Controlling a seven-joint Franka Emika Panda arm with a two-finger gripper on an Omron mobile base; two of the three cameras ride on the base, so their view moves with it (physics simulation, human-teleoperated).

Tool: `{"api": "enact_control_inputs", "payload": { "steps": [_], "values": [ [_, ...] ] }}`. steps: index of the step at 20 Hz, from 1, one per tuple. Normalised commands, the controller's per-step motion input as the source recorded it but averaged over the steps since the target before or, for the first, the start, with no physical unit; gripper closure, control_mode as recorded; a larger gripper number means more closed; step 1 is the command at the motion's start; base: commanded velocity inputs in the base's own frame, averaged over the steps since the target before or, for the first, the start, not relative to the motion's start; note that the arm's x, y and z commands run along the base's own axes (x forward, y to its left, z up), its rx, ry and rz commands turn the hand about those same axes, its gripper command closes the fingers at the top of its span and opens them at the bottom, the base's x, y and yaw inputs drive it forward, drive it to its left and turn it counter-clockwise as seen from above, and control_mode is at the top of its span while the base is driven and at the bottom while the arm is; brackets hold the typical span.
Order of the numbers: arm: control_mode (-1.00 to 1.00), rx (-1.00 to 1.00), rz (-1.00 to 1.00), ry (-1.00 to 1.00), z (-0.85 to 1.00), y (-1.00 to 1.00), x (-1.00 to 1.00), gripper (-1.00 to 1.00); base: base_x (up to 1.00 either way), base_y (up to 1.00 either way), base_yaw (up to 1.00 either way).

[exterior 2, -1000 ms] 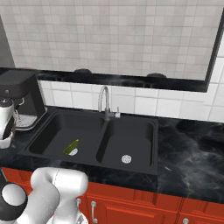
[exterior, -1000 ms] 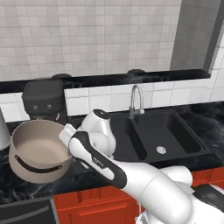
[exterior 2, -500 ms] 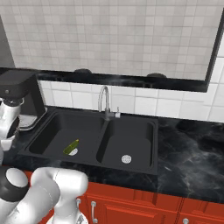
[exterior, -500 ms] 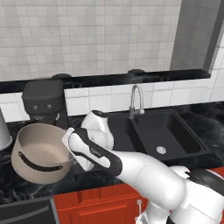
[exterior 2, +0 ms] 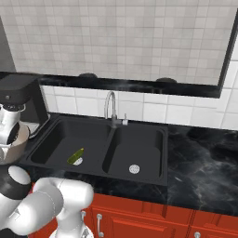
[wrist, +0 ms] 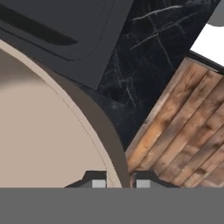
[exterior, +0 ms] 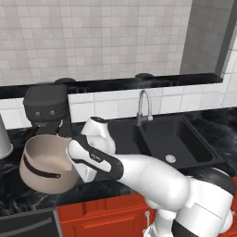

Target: Dump the cucumber from the pot into the sink. Then turn on the water and wash the cucumber. Then turn off the water and put the cucumber back in the pot.

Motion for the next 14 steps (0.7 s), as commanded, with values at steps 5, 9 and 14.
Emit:
{"api": "enact_control_inputs", "payload": {
  "steps": [5,9,14],
  "values": [
    [-1.0,-0.11,-0.11,0.04,-0.3,0.22,0.11,1.0,0.0,0.0,0.0],
    [-1.0,-0.11,-0.11,0.08,-0.35,0.03,0.25,1.0,0.0,0.0,0.0],
    [-1.0,-0.06,-0.12,0.07,-0.33,0.0,0.25,1.0,0.0,0.0,0.0]
  ]
}}
